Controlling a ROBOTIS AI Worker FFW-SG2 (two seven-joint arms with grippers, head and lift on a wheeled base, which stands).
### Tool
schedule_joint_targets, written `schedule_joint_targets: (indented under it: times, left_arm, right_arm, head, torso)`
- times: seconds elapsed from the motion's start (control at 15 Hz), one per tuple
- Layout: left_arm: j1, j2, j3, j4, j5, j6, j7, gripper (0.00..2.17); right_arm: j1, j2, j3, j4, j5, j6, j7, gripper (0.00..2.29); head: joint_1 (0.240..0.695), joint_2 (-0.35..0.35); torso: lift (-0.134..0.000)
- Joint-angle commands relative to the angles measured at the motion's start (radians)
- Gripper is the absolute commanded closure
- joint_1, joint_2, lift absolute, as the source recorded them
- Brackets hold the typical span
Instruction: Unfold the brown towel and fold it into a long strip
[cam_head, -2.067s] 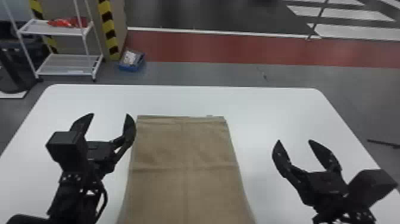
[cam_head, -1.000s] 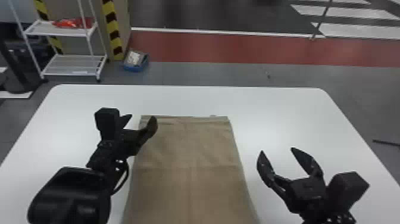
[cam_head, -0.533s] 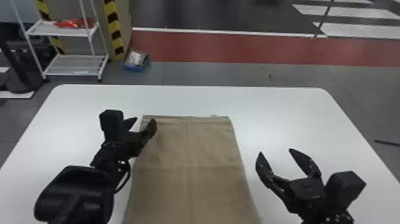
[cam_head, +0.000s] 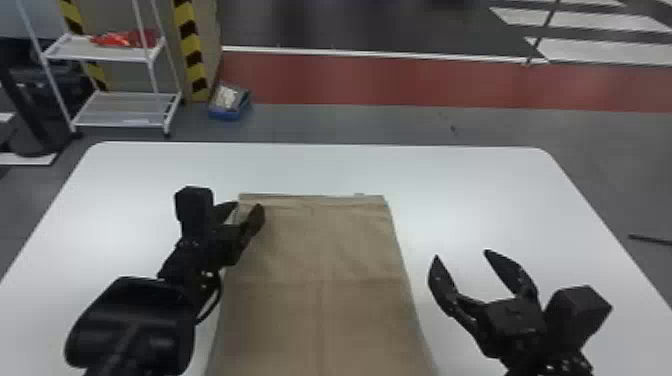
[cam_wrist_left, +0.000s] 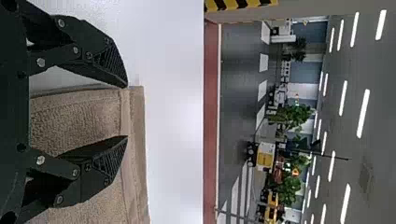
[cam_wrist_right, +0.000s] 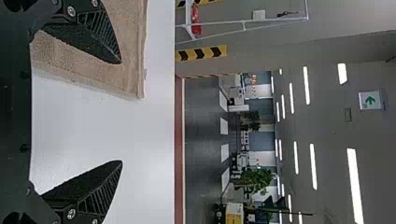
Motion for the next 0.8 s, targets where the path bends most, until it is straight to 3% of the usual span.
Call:
schedule_joint_targets:
  times: [0.0, 0.4, 0.47, 0.53, 0.73]
  left_arm:
    - [-0.001, 0.000, 0.004, 0.005, 0.000, 0.003, 0.003, 1.00]
    - [-0.002, 0.000, 0.001, 0.003, -0.011, 0.015, 0.004, 0.99]
    - [-0.001, 0.000, 0.001, 0.002, -0.011, 0.015, 0.010, 0.68]
    - [-0.001, 0.002, 0.001, 0.000, -0.011, 0.015, 0.007, 0.53]
    - [-0.001, 0.000, 0.001, -0.005, -0.011, 0.018, 0.010, 0.40]
  right_arm:
    - [-0.001, -0.002, 0.000, 0.006, -0.003, 0.006, 0.000, 0.12]
    - [-0.007, -0.004, 0.000, 0.012, -0.008, 0.009, 0.000, 0.12]
    - [-0.009, -0.004, 0.000, 0.012, -0.008, 0.012, 0.000, 0.12]
    - [-0.009, -0.004, 0.000, 0.012, -0.008, 0.012, 0.000, 0.12]
    - [-0.015, -0.005, 0.000, 0.014, -0.012, 0.033, 0.000, 0.12]
  head:
    - [0.695, -0.092]
    - [0.695, -0.089]
    - [0.695, -0.090]
    - [0.695, -0.090]
    - [0.695, -0.089]
  torso:
    - [-0.114]
    - [-0.114]
    - [-0.114]
    - [-0.114]
    - [-0.114]
